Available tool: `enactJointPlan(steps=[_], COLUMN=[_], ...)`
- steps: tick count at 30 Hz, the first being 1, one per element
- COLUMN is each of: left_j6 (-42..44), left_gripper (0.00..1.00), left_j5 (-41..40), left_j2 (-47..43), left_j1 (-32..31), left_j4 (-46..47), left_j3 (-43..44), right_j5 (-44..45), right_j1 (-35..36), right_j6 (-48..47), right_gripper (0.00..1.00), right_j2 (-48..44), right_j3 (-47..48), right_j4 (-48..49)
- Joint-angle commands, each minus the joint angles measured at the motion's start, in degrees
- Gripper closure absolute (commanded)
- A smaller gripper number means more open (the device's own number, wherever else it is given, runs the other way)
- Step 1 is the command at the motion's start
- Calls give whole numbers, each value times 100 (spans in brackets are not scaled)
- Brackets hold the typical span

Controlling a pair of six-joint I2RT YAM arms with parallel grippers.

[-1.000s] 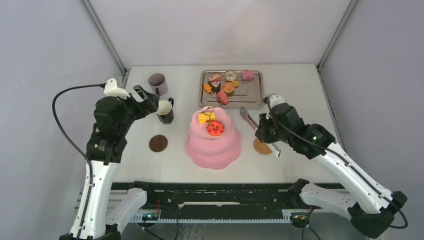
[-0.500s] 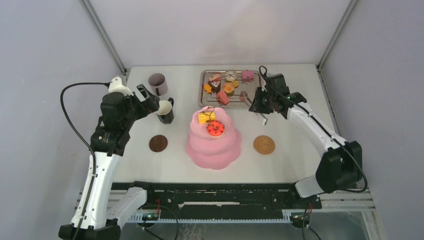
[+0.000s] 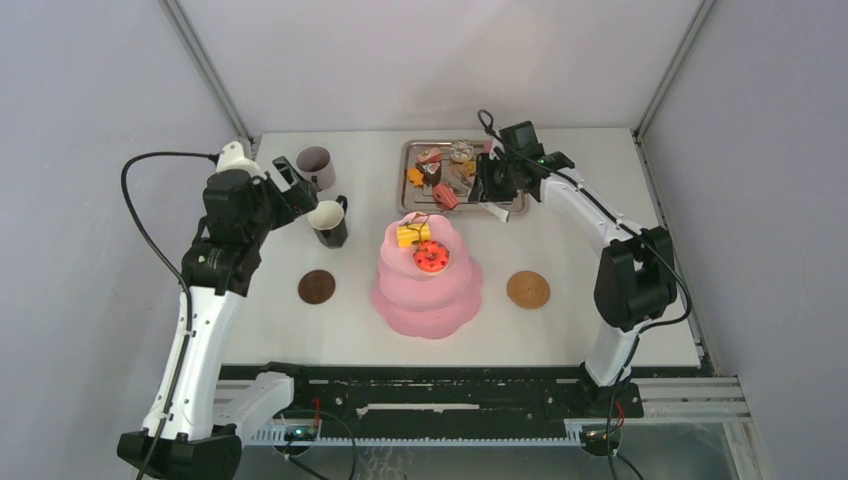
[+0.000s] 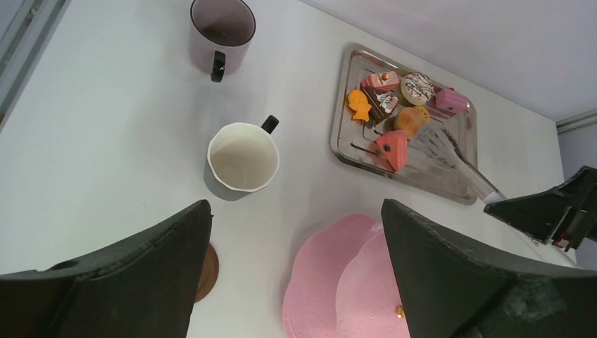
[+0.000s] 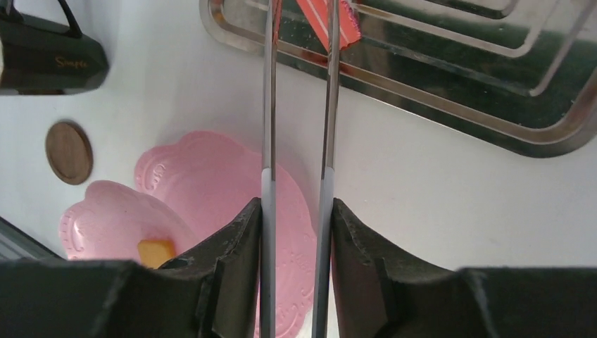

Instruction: Serve the afternoon tea

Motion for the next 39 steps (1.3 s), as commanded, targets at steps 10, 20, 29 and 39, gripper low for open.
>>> enactJointPlan(steps=[10, 20, 29, 39], left_j6=[-162, -93, -129, -132], left_gripper=[6, 6, 6, 6], left_j5=[-65, -61, 9, -16], left_j2=[219, 375, 449, 355], left_j1=[58, 56, 61, 63], left_j4=[73, 86, 164, 178], left_j3=[507, 615, 583, 525], right_j5=[-92, 541, 558, 488], right_j1=[161, 325, 331, 314], right_j6=[-1790, -1974, -2046, -2029], right_gripper=[50, 45, 44, 61], right_j2=[86, 293, 836, 802], right_j3=[-13, 28, 479, 552], right_j4=[-347, -307, -212, -221])
